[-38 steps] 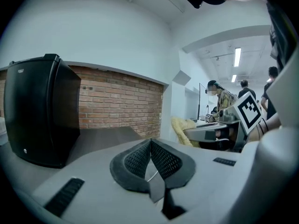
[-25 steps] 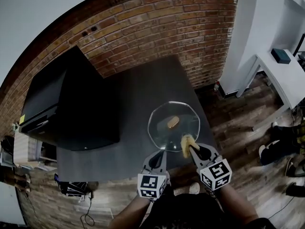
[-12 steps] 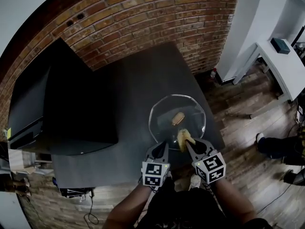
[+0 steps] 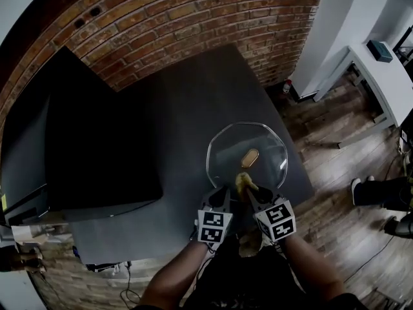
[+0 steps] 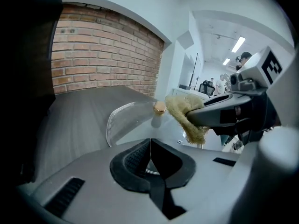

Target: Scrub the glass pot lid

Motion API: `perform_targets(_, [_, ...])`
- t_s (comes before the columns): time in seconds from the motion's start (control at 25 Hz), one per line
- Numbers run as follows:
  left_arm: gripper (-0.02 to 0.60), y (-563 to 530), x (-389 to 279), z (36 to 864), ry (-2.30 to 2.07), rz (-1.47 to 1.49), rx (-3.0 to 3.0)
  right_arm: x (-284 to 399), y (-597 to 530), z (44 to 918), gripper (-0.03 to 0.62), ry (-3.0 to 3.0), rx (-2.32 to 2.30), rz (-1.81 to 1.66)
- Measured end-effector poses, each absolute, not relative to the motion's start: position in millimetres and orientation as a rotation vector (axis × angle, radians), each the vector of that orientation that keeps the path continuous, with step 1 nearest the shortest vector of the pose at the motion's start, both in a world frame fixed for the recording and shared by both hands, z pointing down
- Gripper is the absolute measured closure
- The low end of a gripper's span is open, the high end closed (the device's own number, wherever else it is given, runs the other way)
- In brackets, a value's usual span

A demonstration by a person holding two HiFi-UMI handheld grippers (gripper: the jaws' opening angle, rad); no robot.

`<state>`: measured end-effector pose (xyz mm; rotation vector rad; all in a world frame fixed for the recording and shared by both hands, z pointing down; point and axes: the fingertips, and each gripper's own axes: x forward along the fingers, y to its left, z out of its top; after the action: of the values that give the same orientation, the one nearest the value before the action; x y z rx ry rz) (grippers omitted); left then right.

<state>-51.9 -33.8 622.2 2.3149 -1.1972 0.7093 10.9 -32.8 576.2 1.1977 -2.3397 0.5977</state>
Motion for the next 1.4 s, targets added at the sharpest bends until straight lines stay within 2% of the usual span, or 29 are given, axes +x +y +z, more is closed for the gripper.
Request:
perform_targets(0.64, [0.548, -42.4, -58.2, 653.1, -1.033, 0.760, 2.316, -21.3, -34.9, 635.1, 0.546, -2.133, 1.138, 0.610])
perform_targets(1.4, [0.548, -37.8, -56.7, 652.9, -1.053, 0.794, 2.266, -21.0, -30.3, 639.1, 0.543, -2.134, 1.009, 0.625])
